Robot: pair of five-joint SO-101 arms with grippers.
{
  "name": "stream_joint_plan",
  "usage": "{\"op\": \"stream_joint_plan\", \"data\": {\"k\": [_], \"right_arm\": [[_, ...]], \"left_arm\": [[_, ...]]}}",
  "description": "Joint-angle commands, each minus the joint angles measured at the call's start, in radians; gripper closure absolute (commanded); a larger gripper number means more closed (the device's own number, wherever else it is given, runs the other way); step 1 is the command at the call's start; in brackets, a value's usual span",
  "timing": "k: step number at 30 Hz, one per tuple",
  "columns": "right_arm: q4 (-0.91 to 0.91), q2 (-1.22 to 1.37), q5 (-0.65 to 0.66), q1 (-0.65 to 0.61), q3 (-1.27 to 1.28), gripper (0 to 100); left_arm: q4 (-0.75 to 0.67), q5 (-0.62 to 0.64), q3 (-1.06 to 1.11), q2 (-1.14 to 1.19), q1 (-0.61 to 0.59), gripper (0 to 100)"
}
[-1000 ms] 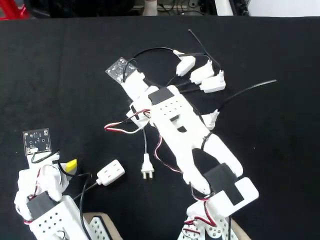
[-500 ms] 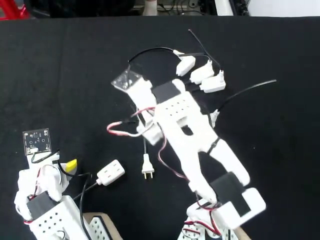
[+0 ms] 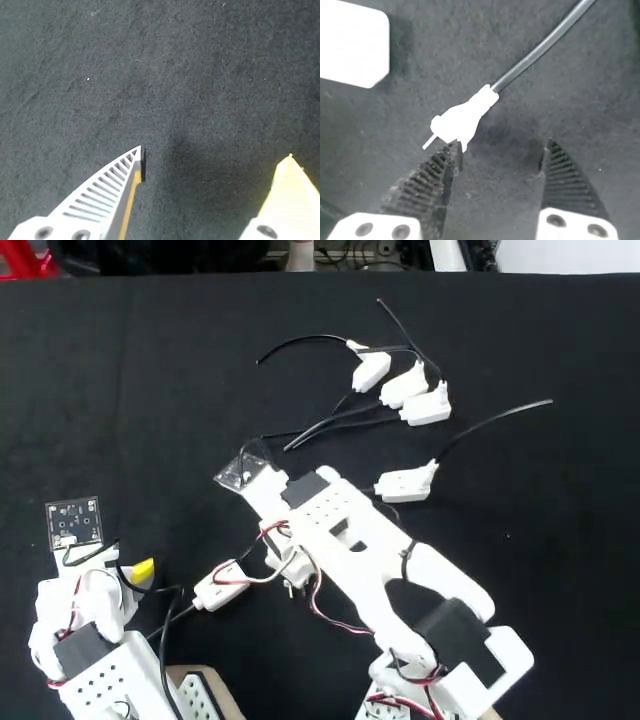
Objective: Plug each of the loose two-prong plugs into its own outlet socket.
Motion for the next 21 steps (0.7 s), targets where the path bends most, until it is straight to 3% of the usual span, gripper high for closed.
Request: {"op": "stream_joint_plan", "data": {"k": [1,21], "right_arm": [[-0.034,-0.002,-0.064,-0.015,0.001,74.7],[-0.091,0.252,-0.376,-0.081,-0.039,74.7]], "left_arm": [[-0.018,-0.006,0.001,-0.009,0.008,60],[-0.017,-0.006,0.001,-0.009,0.008,60]]}}
